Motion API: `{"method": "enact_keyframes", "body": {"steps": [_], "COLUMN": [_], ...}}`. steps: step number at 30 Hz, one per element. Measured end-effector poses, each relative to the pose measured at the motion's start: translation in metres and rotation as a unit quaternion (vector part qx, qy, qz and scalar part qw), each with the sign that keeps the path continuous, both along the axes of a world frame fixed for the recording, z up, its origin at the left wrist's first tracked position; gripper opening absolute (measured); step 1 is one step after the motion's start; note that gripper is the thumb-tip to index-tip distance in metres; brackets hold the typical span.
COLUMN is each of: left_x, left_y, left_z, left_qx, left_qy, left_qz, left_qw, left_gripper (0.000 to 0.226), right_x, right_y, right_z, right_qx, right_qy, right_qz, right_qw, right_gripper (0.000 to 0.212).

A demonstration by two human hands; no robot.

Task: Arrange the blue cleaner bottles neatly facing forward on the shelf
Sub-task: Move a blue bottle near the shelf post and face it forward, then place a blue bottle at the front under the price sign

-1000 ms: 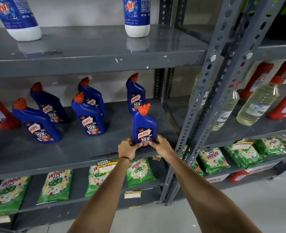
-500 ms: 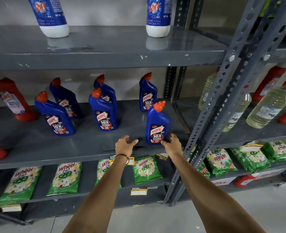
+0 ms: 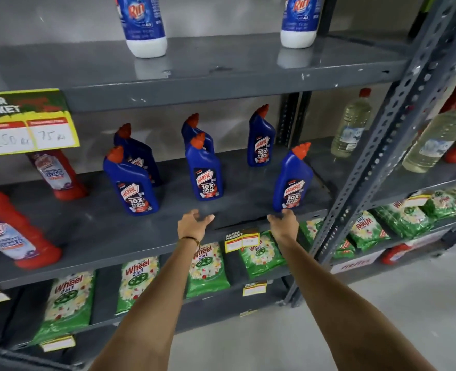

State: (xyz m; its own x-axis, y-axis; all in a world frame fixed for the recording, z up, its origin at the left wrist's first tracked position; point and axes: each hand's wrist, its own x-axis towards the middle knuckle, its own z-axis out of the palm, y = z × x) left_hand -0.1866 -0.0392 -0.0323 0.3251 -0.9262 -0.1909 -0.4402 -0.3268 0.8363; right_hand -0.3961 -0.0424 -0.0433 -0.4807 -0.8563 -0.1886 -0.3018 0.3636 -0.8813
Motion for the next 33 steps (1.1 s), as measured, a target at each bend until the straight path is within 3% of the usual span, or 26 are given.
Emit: {"method": "enact_keyframes", "body": {"steps": [11, 19, 26, 33], "left_x": [0.034, 0.038, 0.032, 0.030], "left_y": [-0.032, -0.073, -0.086, -0.083], "left_z": [0.007, 0.007, -0.001, -0.002], "left_qx": [-0.020, -0.011, -0.022, -0.034], "left_qy": [0.034, 0.022, 0.035, 0.058], "left_qz": [0.022, 0.003, -0.070, -0.038], "left_qw": [0.999, 1.000, 0.997, 0.997], "left_gripper": [0.066, 0.072, 0.047, 0.034], "right_x": [0.080, 0.098, 0.099, 0.095], "right_y": [-0.048, -0.098, -0.117, -0.117], "right_z": [0.015, 0.008, -0.004, -0.005], "right_qx": [0.023, 0.022, -0.002, -0.001], "right_qy": [0.050, 0.002, -0.032, -0.030], "right_qz": [0.195, 0.255, 0.283, 0.278], "right_qw": [0.979, 0.967, 0.959, 0.960], "right_gripper": [0.058, 0.065, 0.045, 0.042]}}
